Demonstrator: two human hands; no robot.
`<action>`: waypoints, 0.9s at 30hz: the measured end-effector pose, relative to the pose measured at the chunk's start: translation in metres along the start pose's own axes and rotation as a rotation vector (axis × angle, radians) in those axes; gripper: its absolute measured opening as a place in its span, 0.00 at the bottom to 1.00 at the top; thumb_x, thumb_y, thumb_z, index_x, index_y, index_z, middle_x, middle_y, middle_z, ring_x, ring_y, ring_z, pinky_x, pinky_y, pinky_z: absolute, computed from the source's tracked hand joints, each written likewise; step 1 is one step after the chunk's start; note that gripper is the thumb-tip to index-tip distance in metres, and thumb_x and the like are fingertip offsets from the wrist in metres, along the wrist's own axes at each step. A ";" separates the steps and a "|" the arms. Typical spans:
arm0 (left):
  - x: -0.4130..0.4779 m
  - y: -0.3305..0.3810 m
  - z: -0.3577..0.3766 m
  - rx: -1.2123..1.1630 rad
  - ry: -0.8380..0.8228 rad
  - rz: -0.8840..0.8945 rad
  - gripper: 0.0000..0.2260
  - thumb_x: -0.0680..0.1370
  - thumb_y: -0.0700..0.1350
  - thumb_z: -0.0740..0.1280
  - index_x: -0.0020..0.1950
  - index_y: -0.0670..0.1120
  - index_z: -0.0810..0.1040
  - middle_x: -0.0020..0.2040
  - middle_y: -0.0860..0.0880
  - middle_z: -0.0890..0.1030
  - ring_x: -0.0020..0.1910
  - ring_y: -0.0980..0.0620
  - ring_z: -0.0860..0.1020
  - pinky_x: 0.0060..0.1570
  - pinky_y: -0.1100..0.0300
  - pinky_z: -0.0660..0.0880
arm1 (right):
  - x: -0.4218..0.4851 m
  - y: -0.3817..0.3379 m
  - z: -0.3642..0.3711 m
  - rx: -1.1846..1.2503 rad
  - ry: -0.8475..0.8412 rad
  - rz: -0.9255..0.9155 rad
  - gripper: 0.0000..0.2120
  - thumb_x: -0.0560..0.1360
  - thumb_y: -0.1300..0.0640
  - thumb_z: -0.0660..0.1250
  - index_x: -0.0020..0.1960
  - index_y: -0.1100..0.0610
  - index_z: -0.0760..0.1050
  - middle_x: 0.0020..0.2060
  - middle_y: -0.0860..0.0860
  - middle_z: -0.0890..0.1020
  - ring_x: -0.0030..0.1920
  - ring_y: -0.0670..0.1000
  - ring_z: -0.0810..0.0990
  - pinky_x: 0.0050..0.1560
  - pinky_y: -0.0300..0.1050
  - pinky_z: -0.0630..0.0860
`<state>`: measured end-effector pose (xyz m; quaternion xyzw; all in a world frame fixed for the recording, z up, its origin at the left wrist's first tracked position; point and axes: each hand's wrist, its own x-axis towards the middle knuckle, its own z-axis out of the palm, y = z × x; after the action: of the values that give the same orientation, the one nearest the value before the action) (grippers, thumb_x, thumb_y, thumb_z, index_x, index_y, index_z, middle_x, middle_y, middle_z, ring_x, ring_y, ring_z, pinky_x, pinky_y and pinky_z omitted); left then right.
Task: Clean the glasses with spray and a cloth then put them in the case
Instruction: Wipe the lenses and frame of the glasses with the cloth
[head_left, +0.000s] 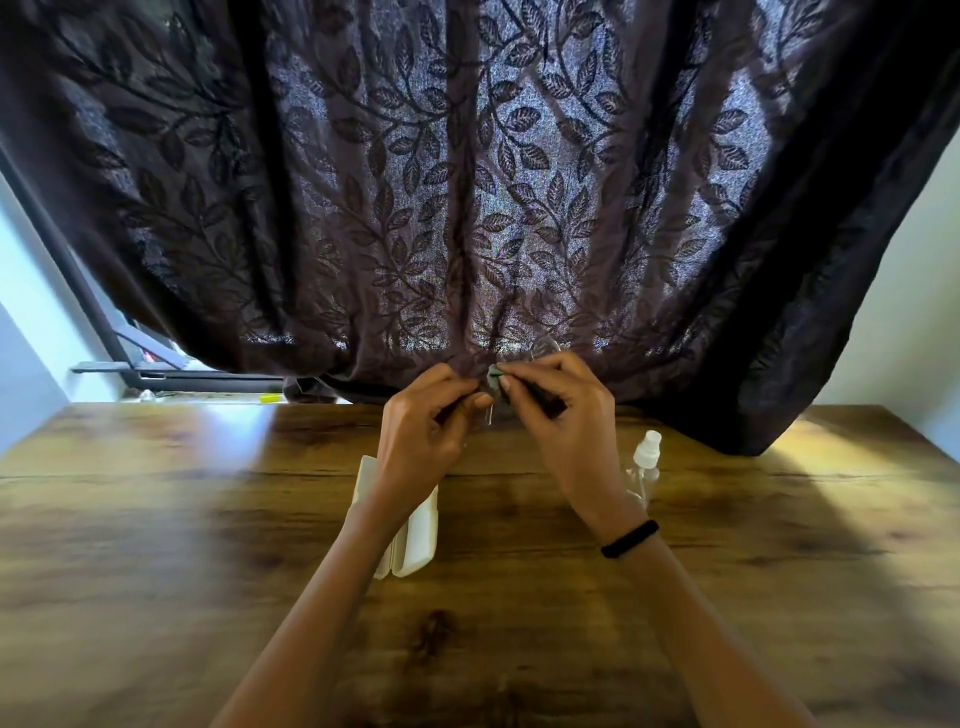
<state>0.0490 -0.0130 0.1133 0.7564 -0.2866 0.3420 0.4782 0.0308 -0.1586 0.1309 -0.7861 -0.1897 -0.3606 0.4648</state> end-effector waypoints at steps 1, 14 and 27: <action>0.000 0.000 -0.001 -0.006 0.010 0.002 0.13 0.75 0.48 0.64 0.44 0.39 0.81 0.36 0.58 0.71 0.32 0.59 0.73 0.30 0.58 0.73 | 0.001 0.003 -0.002 -0.002 0.018 0.030 0.09 0.73 0.60 0.68 0.52 0.57 0.81 0.40 0.45 0.75 0.41 0.43 0.77 0.43 0.33 0.74; -0.006 -0.003 0.004 0.017 0.094 -0.087 0.10 0.75 0.45 0.64 0.43 0.40 0.81 0.36 0.56 0.73 0.34 0.61 0.72 0.32 0.68 0.69 | -0.014 0.005 -0.006 0.107 -0.125 0.067 0.09 0.72 0.62 0.68 0.52 0.56 0.81 0.41 0.46 0.76 0.43 0.44 0.76 0.42 0.33 0.73; -0.037 0.011 0.011 -0.271 0.085 -0.335 0.07 0.75 0.43 0.63 0.46 0.53 0.80 0.38 0.42 0.74 0.28 0.52 0.73 0.28 0.67 0.72 | 0.024 0.054 -0.030 -0.126 0.010 0.243 0.07 0.72 0.60 0.68 0.50 0.57 0.81 0.43 0.54 0.80 0.41 0.43 0.75 0.45 0.35 0.72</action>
<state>0.0212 -0.0237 0.0868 0.7074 -0.1799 0.2477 0.6371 0.0697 -0.2121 0.1261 -0.8290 -0.0676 -0.3168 0.4559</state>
